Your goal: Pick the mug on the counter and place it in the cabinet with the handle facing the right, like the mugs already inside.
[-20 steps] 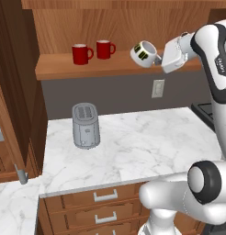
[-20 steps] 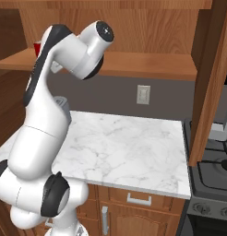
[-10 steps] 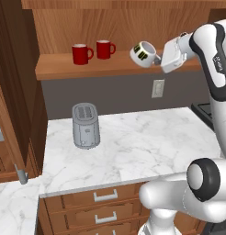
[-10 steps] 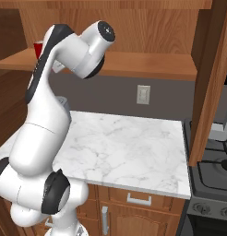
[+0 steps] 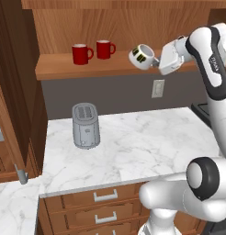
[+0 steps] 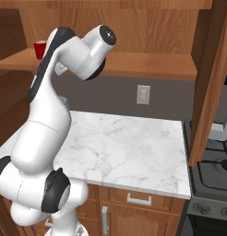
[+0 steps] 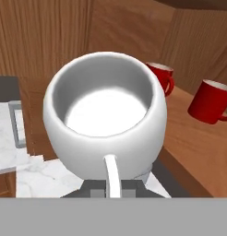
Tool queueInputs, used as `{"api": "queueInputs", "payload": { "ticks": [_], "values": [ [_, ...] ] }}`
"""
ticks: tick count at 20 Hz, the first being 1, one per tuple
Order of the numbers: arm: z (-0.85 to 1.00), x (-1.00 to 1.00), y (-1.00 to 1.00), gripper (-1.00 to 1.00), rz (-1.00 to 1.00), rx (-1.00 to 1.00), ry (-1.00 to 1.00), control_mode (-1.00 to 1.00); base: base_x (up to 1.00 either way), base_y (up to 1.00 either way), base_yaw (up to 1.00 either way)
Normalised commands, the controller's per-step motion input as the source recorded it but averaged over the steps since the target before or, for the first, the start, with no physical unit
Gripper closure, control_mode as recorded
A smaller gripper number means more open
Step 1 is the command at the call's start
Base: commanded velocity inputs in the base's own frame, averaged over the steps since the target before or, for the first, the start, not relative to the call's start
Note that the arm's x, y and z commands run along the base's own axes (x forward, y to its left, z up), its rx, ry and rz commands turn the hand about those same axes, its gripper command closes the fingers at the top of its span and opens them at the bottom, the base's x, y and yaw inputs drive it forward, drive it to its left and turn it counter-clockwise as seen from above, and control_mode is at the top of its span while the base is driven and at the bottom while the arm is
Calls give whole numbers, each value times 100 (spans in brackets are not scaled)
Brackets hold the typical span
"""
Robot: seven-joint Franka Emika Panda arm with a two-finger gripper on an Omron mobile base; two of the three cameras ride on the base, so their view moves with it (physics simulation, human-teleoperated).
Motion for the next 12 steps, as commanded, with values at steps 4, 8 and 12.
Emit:
{"api": "queueInputs", "payload": {
  "ticks": [4,8,12],
  "values": [
    [0,21,0,100,0,0,0,-100,0,0,0],
    [0,25,-1,100,0,0,0,-100,0,0,0],
    [0,29,-4,100,0,0,0,-100,0,0,0]
  ]
}}
